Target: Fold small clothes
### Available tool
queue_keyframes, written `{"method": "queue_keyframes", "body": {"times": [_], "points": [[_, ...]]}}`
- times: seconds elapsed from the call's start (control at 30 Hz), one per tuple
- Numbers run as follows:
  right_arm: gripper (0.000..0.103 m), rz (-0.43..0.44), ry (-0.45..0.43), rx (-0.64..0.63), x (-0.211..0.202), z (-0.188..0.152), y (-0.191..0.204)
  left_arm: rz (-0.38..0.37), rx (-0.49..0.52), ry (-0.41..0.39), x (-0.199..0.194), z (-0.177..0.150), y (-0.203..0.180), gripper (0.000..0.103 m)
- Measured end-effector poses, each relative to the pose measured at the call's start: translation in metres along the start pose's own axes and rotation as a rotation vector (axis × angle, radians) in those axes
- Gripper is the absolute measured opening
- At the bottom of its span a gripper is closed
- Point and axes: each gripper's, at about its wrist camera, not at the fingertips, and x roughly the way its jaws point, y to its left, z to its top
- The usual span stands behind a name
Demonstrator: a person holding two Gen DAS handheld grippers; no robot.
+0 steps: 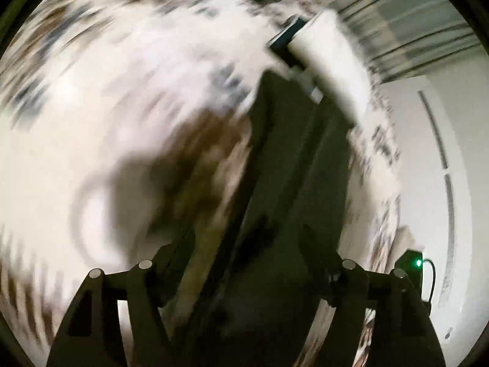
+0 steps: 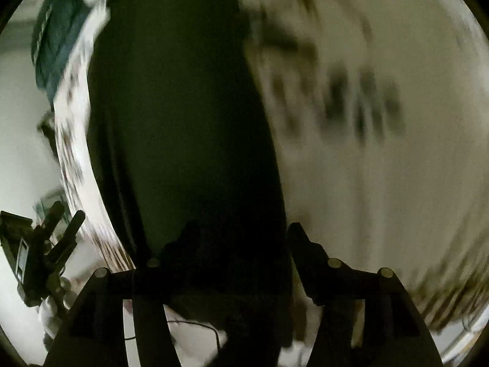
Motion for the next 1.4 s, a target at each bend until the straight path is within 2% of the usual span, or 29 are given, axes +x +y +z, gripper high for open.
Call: {"method": "queue_keyframes", "body": {"times": [0.1, 0.17, 0.2, 0.27, 0.3, 0.33, 0.4, 0.43, 0.47, 0.53, 0.63, 0.73, 0.8, 0.83, 0.87, 0.9, 0.93, 0.97, 1.0, 1.07, 1.23, 1.33, 1.4], "points": [[0.063, 0.015, -0.110, 0.020, -0.011, 0.063, 0.007, -0.030, 0.057, -0.019, 0.048, 0.073, -0.019, 0.068], [0.063, 0.043, -0.167, 0.053, -0.016, 0.111, 0.008, -0.023, 0.085, 0.003, 0.083, 0.107, -0.031, 0.068], [0.064, 0.062, -0.188, 0.067, -0.016, 0.132, 0.007, -0.018, 0.097, 0.016, 0.099, 0.113, -0.033, 0.068], [0.071, 0.087, -0.212, 0.080, -0.022, 0.169, -0.005, 0.001, 0.117, 0.037, 0.124, 0.132, -0.039, 0.062], [0.071, 0.089, -0.223, 0.089, -0.020, 0.187, -0.005, 0.002, 0.139, 0.039, 0.130, 0.140, -0.040, 0.024], [0.072, 0.092, -0.226, 0.096, -0.017, 0.203, -0.005, 0.025, 0.165, 0.044, 0.136, 0.145, -0.044, 0.008], [0.071, 0.137, -0.213, 0.112, -0.011, 0.224, -0.011, -0.008, 0.181, 0.037, 0.137, 0.153, -0.048, 0.008], [0.058, 0.149, -0.204, 0.112, -0.009, 0.230, -0.012, -0.022, 0.190, 0.031, 0.132, 0.155, -0.047, 0.007], [0.030, 0.146, -0.213, 0.100, -0.011, 0.236, -0.010, -0.042, 0.205, 0.027, 0.124, 0.156, -0.044, 0.006], [0.022, 0.094, -0.240, 0.047, -0.015, 0.235, -0.003, -0.045, 0.201, 0.026, 0.125, 0.166, -0.034, 0.005], [0.019, 0.055, -0.272, 0.051, -0.010, 0.240, 0.002, -0.038, 0.153, 0.064, 0.152, 0.184, -0.018, 0.004], [0.019, 0.014, -0.254, 0.067, -0.004, 0.246, -0.002, 0.003, 0.202, 0.092, 0.172, 0.184, -0.023, 0.004], [0.023, 0.001, -0.231, 0.065, -0.004, 0.245, 0.000, 0.008, 0.215, 0.106, 0.167, 0.184, -0.026, 0.008], [0.028, 0.009, -0.220, 0.066, 0.001, 0.246, 0.009, -0.005, 0.204, 0.115, 0.161, 0.183, -0.026, 0.008], [0.036, 0.024, -0.197, 0.066, -0.002, 0.244, 0.009, -0.032, 0.189, 0.123, 0.156, 0.182, -0.026, 0.012], [0.041, 0.045, -0.178, 0.066, -0.006, 0.239, 0.009, -0.045, 0.174, 0.129, 0.146, 0.179, -0.024, 0.023], [0.052, 0.062, -0.168, 0.065, -0.004, 0.231, 0.016, -0.047, 0.169, 0.124, 0.134, 0.174, -0.022, 0.026], [0.057, 0.078, -0.160, 0.063, -0.009, 0.221, 0.014, -0.075, 0.167, 0.110, 0.114, 0.165, -0.019, 0.031], [0.058, 0.099, -0.148, 0.058, -0.017, 0.205, 0.013, -0.092, 0.161, 0.107, 0.103, 0.157, -0.016, 0.040], [0.061, 0.114, -0.113, 0.052, -0.024, 0.174, 0.006, -0.097, 0.162, 0.098, 0.075, 0.137, -0.012, 0.052], [0.063, 0.104, -0.012, 0.068, -0.031, 0.072, -0.021, -0.074, 0.149, 0.130, 0.011, 0.049, 0.002, 0.057], [0.063, 0.108, 0.053, 0.086, -0.026, 0.006, -0.044, -0.038, 0.114, 0.160, -0.010, -0.013, 0.014, 0.059], [0.063, 0.119, 0.105, 0.117, -0.015, -0.042, -0.066, -0.012, 0.056, 0.196, -0.019, -0.059, 0.027, 0.059]]}}
